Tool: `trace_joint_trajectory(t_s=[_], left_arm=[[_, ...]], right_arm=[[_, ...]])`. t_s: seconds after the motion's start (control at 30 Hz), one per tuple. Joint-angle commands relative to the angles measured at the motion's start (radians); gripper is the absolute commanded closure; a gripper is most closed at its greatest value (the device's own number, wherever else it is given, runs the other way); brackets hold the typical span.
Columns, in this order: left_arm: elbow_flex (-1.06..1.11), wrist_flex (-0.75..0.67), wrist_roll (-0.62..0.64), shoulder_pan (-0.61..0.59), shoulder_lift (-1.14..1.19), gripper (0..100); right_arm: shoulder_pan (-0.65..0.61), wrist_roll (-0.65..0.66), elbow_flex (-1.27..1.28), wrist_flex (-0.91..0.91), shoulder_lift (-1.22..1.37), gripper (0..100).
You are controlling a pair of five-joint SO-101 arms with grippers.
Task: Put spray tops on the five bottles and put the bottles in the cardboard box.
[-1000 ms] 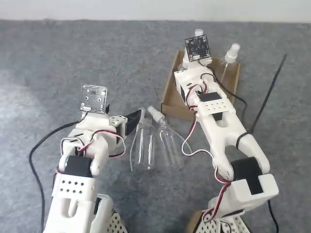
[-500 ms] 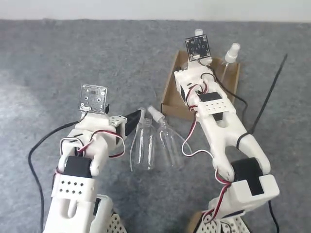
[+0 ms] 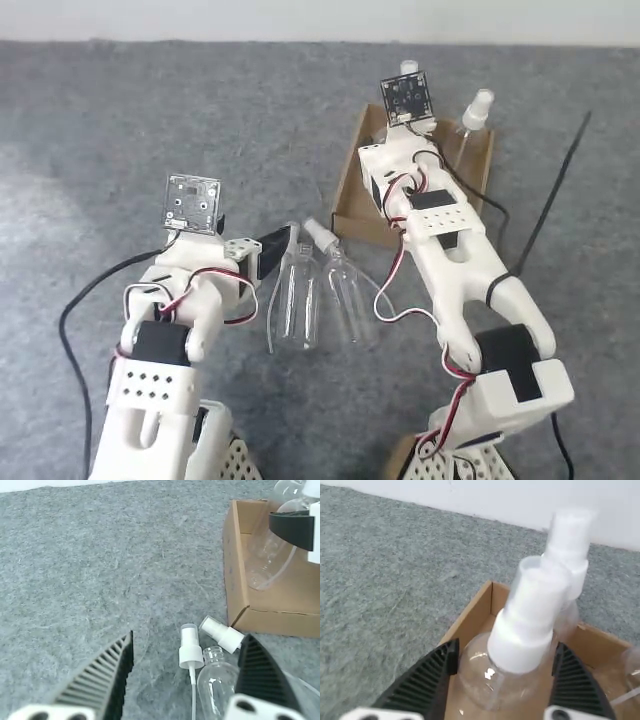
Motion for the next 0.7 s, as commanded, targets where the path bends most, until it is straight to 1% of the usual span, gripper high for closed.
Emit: trace_joint_trajectory(t_s=[0.0,0.43,0.6,0.67], left_arm=[[-0.007,-0.026,-0.003,-0.003,-0.006,69],[-0.007,-0.026,-0.003,-0.005,-0.006,69],[-0.007,-0.026,-0.003,-0.005,-0.006,69],[-0.007,-0.026,-0.003,-0.005,-0.006,69]], right_arm=[[0.005,0.012,-0.061,0.051,-0.084,75.3],[0.005,0.012,-0.063,0.048,-0.093,74.5],[0.005,0.012,-0.063,0.056,-0.093,63.6],[0.005,0.014,-0.063,0.056,-0.093,63.0]])
